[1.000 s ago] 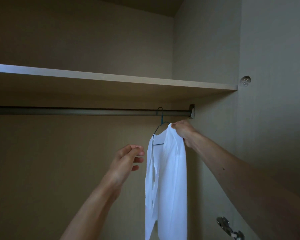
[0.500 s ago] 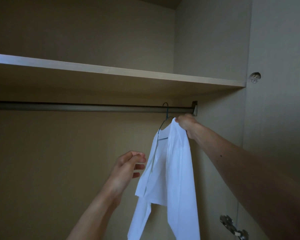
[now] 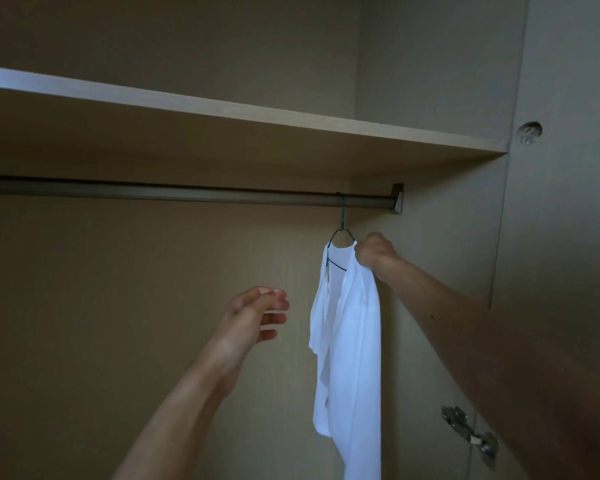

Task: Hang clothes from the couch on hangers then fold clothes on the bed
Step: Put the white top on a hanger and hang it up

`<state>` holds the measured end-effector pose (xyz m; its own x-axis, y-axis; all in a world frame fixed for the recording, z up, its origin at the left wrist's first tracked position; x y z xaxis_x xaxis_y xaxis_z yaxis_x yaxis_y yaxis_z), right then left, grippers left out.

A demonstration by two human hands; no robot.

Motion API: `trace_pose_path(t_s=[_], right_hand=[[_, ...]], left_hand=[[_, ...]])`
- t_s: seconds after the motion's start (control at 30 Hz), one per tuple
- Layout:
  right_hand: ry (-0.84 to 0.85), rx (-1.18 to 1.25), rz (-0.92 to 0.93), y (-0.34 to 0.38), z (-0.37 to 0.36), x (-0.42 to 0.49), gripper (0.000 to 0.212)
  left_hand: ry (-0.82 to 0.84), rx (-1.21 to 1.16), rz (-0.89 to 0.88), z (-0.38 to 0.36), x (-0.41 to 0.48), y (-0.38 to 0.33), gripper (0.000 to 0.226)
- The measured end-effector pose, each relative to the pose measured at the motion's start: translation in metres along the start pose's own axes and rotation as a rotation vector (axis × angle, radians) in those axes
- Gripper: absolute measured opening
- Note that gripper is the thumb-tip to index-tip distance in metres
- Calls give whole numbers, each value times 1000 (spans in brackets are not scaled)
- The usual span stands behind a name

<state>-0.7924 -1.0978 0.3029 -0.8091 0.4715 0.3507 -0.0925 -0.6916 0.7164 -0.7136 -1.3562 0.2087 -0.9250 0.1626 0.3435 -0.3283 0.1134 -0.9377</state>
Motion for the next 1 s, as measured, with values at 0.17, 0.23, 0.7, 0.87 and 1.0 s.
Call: trace_pose_path(t_s=[0.17,0.23,0.7,0.87,1.0], right_hand=[[-54,-28,-10,-9,-4,-5,12],[-80,-32,-33,-12,-3,-10,13],[-251,339,232,-70,-13,-126,30],[-271,295,233,-99,12,-208,41],[-279,277,189,-135,44,-265,53]], left_hand=[[30,-20,2,6,-3,3,36],[37,-23,2,8,-4,4,35],[75,51,-100,-23,-56,26,17],[154,25,-125,-63,-100,33,21],[221,-6,-111,-95,-145,42,22]])
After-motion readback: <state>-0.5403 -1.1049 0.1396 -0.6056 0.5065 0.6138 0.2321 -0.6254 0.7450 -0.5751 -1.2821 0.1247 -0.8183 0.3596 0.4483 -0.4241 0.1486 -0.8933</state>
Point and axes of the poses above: each hand's wrist, its own x-axis towards the middle knuckle, its own z-axis out of the back of the hand, y = z × x, the point moved 3 cm from there along x, towards the middle knuckle, and after that the axes turned 1 degree about x, right-handed, at the moved point
